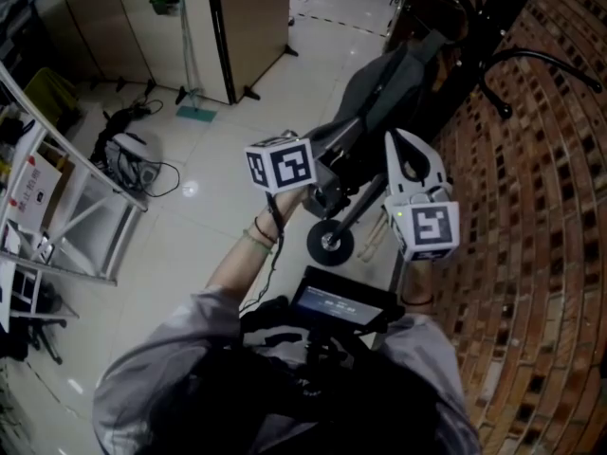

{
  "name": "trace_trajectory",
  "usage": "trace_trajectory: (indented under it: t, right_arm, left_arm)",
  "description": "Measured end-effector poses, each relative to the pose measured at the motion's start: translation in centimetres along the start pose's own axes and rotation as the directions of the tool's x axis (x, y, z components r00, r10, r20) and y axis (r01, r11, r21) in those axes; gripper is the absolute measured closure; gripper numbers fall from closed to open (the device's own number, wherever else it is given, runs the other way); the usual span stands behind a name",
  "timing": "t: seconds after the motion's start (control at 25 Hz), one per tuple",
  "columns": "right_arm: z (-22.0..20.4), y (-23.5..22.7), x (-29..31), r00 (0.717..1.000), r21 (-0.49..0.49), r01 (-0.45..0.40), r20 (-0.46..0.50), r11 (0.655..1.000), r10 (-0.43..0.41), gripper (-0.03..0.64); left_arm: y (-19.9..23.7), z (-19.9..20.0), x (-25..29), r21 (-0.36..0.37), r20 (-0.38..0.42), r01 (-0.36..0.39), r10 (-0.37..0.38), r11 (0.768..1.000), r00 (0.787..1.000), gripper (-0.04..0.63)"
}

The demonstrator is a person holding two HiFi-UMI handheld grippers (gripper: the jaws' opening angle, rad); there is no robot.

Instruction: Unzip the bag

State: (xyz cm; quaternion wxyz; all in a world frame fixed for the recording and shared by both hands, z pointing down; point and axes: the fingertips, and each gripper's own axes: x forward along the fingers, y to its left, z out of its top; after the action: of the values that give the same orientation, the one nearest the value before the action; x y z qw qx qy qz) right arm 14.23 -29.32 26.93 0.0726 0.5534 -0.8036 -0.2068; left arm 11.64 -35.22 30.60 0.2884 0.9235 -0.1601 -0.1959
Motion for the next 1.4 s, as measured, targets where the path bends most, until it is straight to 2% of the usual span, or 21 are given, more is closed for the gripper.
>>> trace_trajectory:
  t: [0.12, 0.24, 0.36, 0.64, 0.72, 0.8, 0.92, 1.16, 1.4]
  right_arm:
    - [1.2, -0.3, 1.4, 1.000, -0.102, -0.009, -0.013, 0.995, 0.008, 0.609]
    - [1.3, 0.0, 2.7, 0.995, -0.189, -0.014, -0.102, 0.982, -0.005, 0.512]
    - [1.1, 0.1, 3.7, 0.992, -0.262, -0.020, -0.126, 0.965, -0.014, 0.511]
    - [1.3, -0.2, 4.5, 0.985, -0.362, -0.040, -0.169, 0.931, -0.023, 0.511]
    - [1.6, 0.2, 4.7, 0.980, -0.438, -0.054, -0.197, 0.897, -0.037, 0.504]
    - [1.4, 0.6, 5.2, 0.971, -0.532, -0.073, -0.231, 0.844, -0.062, 0.476]
    - [0.6, 1.0, 5.8, 0.957, -0.625, -0.101, -0.274, 0.774, -0.097, 0.474]
    - [-0.6, 1.3, 6.5, 0.947, -0.668, -0.166, -0.314, 0.725, -0.072, 0.474]
    - [-1.2, 1.7, 6.9, 0.940, -0.717, -0.179, -0.327, 0.674, -0.097, 0.474]
  left_arm:
    - [0.0, -0.2, -0.2, 0.013, -0.007, 0.004, -0.004, 1.000, 1.000, 0.580]
    - [0.3, -0.4, -0.3, 0.017, -0.006, 0.004, -0.004, 1.000, 1.000, 0.581]
    - [0.2, -0.3, -0.6, 0.020, 0.010, -0.001, 0.001, 1.000, 1.000, 0.581]
    - [0.7, -1.0, -1.4, -0.033, 0.028, -0.005, 0.006, 0.999, 1.000, 0.581]
    - [1.1, -1.3, -1.6, -0.037, 0.029, -0.012, 0.013, 0.999, 0.999, 0.581]
    - [1.1, -1.5, -1.7, -0.040, 0.032, -0.011, 0.012, 0.999, 0.999, 0.581]
    - [0.7, -1.5, -1.6, -0.041, 0.034, -0.002, 0.003, 0.999, 0.999, 0.581]
    - [0.8, -1.6, -1.7, -0.025, 0.032, -0.015, 0.016, 1.000, 0.999, 0.581]
    - [1.5, -2.5, -2.4, -0.048, 0.029, -0.024, 0.026, 0.999, 0.999, 0.581]
